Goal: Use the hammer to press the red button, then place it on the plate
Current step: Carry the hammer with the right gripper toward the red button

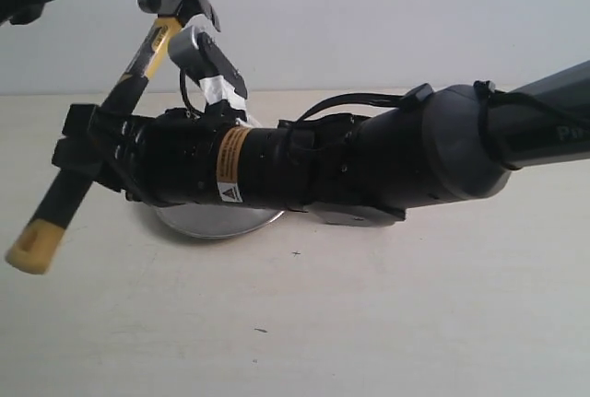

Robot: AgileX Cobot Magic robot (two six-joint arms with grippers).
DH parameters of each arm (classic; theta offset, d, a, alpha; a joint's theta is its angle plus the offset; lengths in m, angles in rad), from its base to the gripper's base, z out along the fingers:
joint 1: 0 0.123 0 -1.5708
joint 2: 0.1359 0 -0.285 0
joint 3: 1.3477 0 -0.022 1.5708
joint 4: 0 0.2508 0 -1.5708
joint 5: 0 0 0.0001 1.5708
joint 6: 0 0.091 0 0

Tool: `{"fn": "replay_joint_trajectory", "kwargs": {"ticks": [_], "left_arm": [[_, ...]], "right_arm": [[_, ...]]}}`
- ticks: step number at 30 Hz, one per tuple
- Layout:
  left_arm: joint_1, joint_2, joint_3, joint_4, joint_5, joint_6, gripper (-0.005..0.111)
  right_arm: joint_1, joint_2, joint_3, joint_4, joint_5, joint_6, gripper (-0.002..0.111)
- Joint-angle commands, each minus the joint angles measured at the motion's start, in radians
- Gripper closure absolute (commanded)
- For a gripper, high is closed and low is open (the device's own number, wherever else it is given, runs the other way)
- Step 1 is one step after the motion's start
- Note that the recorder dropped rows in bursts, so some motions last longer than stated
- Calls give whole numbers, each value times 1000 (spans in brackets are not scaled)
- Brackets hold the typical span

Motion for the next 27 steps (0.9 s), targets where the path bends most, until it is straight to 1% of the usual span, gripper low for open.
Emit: {"fn": "replay_joint_trajectory", "kwargs": {"ticks": [1,3,4,5,8,11,16,19,23,27], "left_arm": [[9,-61,-6,-9,85,-12,68],[9,-79,-4,-9,121,-37,85],[9,-89,2,-9,135,-39,98],[9,-100,14,-7,133,-34,106],[9,-142,68,-7,95,-24,107],[9,-206,148,-9,29,2,107],[9,-378,328,-24,-72,2,107],[9,-491,435,-48,-100,3,107],[9,-644,566,-67,-102,15,107],[9,-781,667,-67,-98,23,107]], "right_arm": [[-2,-74,-9,-160,183,-12,108],[-2,-110,-9,-221,293,7,108],[-2,-134,-9,-262,342,19,108],[-2,-156,-9,-300,380,37,108],[-2,-236,16,-333,462,55,108],[-2,-312,54,-333,542,12,108],[-2,-449,142,-333,667,-36,108],[-2,-527,196,-333,746,-51,108],[-2,-636,274,-333,847,-75,108],[-2,-747,348,-333,909,-97,108]]}}
